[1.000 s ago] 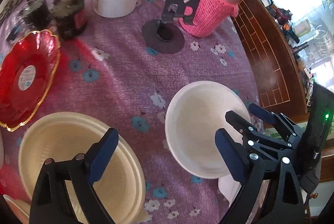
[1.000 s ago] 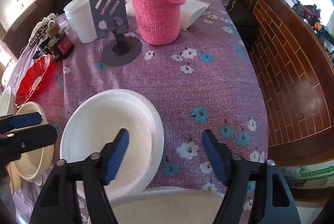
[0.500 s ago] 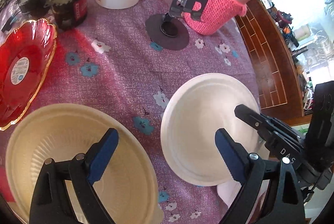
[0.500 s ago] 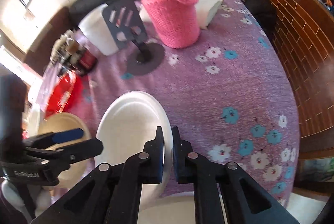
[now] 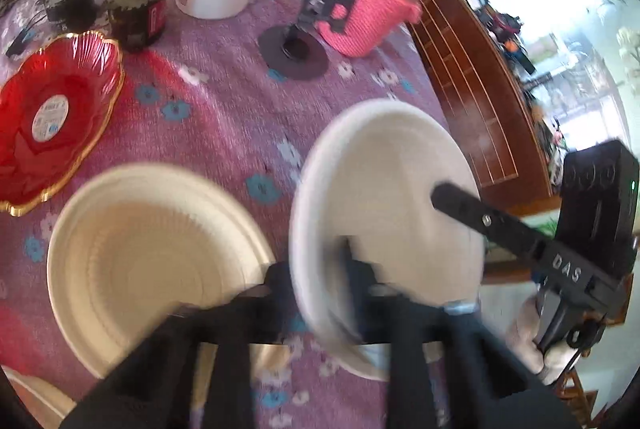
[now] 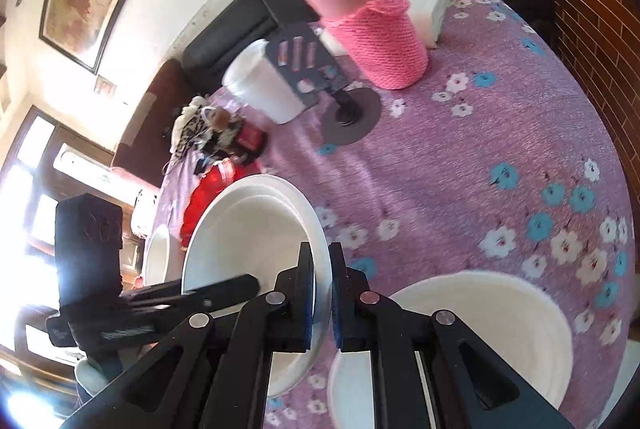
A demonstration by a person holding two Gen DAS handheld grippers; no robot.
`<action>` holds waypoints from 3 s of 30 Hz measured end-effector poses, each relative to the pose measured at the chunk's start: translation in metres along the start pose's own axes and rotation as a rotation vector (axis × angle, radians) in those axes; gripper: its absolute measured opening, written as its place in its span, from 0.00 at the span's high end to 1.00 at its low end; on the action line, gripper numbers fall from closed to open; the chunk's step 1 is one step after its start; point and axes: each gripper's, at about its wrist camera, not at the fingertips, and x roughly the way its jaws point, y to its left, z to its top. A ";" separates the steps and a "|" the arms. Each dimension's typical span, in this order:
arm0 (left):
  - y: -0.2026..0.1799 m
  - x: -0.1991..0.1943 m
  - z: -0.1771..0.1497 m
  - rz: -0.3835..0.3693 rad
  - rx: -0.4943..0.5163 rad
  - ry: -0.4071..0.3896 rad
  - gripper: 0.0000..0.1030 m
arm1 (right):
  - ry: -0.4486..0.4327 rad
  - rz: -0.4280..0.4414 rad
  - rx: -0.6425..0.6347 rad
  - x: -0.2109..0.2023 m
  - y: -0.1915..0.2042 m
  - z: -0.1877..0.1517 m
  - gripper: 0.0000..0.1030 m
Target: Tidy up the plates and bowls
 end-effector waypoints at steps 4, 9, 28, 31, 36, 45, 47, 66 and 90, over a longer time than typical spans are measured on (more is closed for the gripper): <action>0.003 -0.026 -0.026 0.023 0.011 -0.067 0.86 | -0.007 -0.005 -0.042 -0.006 0.029 -0.017 0.92; 0.028 -0.077 -0.067 0.034 -0.014 -0.155 0.86 | -0.015 -0.003 -0.124 -0.010 0.081 -0.042 0.92; 0.258 -0.237 -0.222 0.320 -0.344 -0.455 0.85 | 0.149 0.076 -0.499 0.157 0.358 -0.168 0.91; 0.295 -0.238 -0.226 0.328 -0.403 -0.443 0.85 | 0.194 0.054 -0.517 0.200 0.379 -0.180 0.91; 0.333 -0.236 -0.228 0.348 -0.453 -0.424 0.85 | 0.238 0.022 -0.518 0.243 0.392 -0.188 0.90; 0.351 -0.230 -0.222 0.385 -0.452 -0.418 0.85 | 0.261 -0.027 -0.538 0.278 0.397 -0.184 0.89; 0.352 -0.230 -0.220 0.401 -0.443 -0.423 0.85 | 0.263 -0.030 -0.537 0.281 0.396 -0.185 0.89; 0.343 -0.264 -0.239 0.395 -0.461 -0.519 0.48 | 0.103 0.015 -0.515 0.234 0.398 -0.180 0.65; 0.215 -0.246 -0.303 0.427 -0.303 -0.632 0.24 | -0.143 -0.121 -0.371 0.083 0.217 -0.205 0.27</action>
